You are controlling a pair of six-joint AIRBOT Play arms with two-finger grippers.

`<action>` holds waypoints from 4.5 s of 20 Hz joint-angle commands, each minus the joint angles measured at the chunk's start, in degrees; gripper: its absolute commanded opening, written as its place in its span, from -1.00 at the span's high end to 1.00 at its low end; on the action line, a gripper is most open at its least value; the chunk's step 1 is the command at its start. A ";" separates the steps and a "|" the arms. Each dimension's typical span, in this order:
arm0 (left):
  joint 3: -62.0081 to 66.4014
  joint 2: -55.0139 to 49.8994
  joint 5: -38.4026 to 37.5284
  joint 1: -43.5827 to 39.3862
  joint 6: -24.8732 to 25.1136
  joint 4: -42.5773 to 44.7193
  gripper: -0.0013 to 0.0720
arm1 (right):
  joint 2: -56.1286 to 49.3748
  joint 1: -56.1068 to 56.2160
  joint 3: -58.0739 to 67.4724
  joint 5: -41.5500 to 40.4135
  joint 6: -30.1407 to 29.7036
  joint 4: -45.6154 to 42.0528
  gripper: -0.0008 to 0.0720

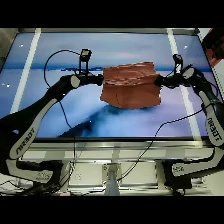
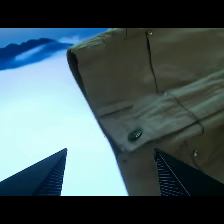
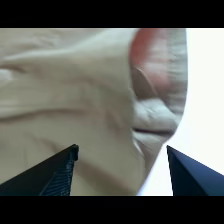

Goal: Fold the clothes and pants, and hang the long-sleeved shirts on hangers.

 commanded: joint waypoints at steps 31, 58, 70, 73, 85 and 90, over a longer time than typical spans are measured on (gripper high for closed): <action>-0.04 -15.41 -22.75 5.57 22.97 -36.83 0.74 | 4.55 -12.72 -9.51 23.54 -12.50 16.00 -0.55; -0.02 -15.32 -23.10 5.14 22.88 -36.87 0.74 | -10.03 -7.41 -4.92 26.29 -0.35 12.48 -0.22; 0.00 -9.77 -23.71 6.43 25.49 -42.16 0.91 | -7.43 -7.45 -4.24 31.04 -6.03 23.34 0.95; 0.00 -1.86 -23.71 8.66 25.44 -42.18 0.91 | -3.63 -7.45 -0.28 36.17 -6.05 24.61 0.95; 0.00 32.79 -12.96 12.66 21.99 -50.86 0.91 | 23.23 -7.43 14.78 34.73 -4.02 40.65 0.95; 0.00 40.57 -14.16 12.66 21.42 -51.19 0.91 | 32.92 -7.43 14.91 34.51 -2.51 40.57 0.95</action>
